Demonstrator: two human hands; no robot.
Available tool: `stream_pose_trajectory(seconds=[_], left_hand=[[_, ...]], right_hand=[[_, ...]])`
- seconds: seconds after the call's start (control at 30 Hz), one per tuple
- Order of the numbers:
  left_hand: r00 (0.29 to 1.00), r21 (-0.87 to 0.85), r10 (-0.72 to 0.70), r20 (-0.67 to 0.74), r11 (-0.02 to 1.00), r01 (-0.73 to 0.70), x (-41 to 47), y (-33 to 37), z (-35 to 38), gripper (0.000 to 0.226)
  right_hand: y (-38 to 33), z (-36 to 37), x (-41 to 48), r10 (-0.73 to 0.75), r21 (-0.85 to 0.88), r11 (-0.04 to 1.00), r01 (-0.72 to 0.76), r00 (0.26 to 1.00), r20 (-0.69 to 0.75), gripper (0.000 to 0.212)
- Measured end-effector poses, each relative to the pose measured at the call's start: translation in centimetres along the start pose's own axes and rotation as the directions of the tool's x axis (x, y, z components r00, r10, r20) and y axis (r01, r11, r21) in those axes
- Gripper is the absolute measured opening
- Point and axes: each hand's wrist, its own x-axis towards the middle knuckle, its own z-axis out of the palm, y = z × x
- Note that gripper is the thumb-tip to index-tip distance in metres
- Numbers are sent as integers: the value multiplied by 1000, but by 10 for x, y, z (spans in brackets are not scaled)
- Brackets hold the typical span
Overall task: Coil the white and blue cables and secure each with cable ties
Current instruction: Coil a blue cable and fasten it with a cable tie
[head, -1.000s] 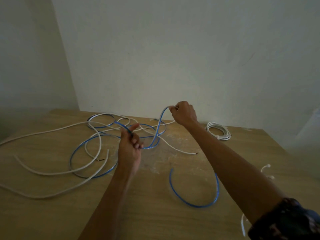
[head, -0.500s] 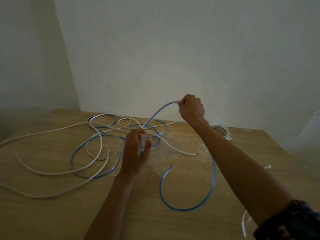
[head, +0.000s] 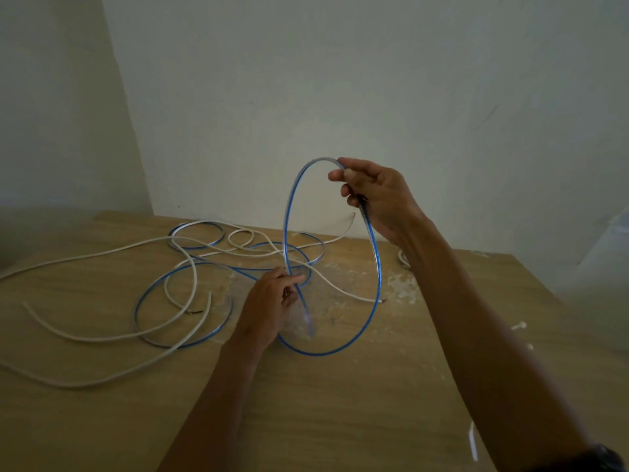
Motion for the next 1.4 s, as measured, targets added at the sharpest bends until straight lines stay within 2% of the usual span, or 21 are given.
stream_pose_trajectory(seconds=[0.1, 0.2, 0.27, 0.3, 0.33, 0.4, 0.5, 0.57, 0.67, 0.73, 0.8, 0.9, 0.97, 1.03, 1.07, 1.1, 1.17, 1.2, 1.27, 1.33, 1.4], left_hand=[[998, 15, -24, -66, 1000, 25, -1, 7, 2, 21], [958, 14, 63, -280, 998, -62, -1, 16, -3, 11], [917, -68, 27, -399, 996, -59, -2, 25, -6, 24], [912, -195, -61, -405, 980, -22, -2, 29, -7, 29], [915, -366, -174, -363, 930, 31, -2, 33, -6, 30], [924, -679, -337, -183, 723, 130, 0, 41, -7, 16], [878, -873, -478, -19, 436, 218, 3, 46, -7, 24], [836, -898, -549, 12, 363, 251, 4, 46, -5, 24], [814, -863, -581, 19, 401, 306, 1, 45, 0, 29], [831, -841, -557, 14, 442, 311, -1, 43, -1, 32], [877, -829, -474, 85, 455, 326, -2, 42, -3, 37], [902, -864, -344, 262, 333, 378, -2, 42, -3, 29], [850, -869, -296, 436, 110, 483, -1, 37, -10, 35], [739, -753, -163, 654, -229, 617, 0, 28, -20, 59], [688, -678, -95, 719, -313, 665, 1, 24, -25, 66], [651, -636, -75, 756, -321, 702, 1, 22, -29, 70], [628, -637, -118, 769, -208, 742, -1, 19, -28, 67], [639, -655, -155, 753, -98, 749, -2, 21, -26, 58], [730, -692, -256, 633, 234, 683, -4, 25, -16, 31], [891, -608, -329, 312, 652, 453, -4, 20, -5, 19], [963, -341, -260, -74, 914, 221, -3, 10, 3, 18]], right_hand=[[15, 10, -19, 28, -38, 999, -28, 1000, -10, 15], [37, 14, -35, 92, -154, 982, -106, 991, -95, 8], [49, 12, -39, 94, -221, 965, -140, 974, -207, 11], [54, 11, -41, 96, -225, 962, -154, 964, -249, 11], [58, 10, -42, 106, -211, 963, -165, 958, -266, 11], [65, 12, -50, 123, -199, 965, -171, 965, -232, 11], [75, 22, -71, 88, -280, 954, -111, 992, -94, 16], [85, 28, -82, 30, -367, 930, -39, 999, -31, 28], [95, 29, -89, -87, -489, 870, 60, 996, -32, 33], [97, 27, -90, -116, -509, 857, 85, 993, -28, 31], [98, 26, -90, -110, -539, 839, 70, 993, -43, 28], [96, 19, -87, -170, -599, 795, 100, 983, -62, 25], [91, 13, -86, -182, -601, 789, 124, 983, -36, 24], [86, 6, -86, -176, -622, 767, 158, 984, 32, 23], [85, 4, -87, -174, -640, 747, 178, 982, 70, 23], [85, 3, -88, -170, -661, 724, 197, 980, 106, 22], [88, 4, -92, -144, -675, 713, 191, 982, 125, 20], [90, 5, -94, -129, -650, 744, 153, 988, 86, 18], [90, 7, -93, -108, -515, 855, 57, 992, -69, 19], [86, 8, -90, -138, -392, 919, 28, 958, -253, 19], [78, 6, -89, -194, -332, 942, 49, 886, -420, 13]])
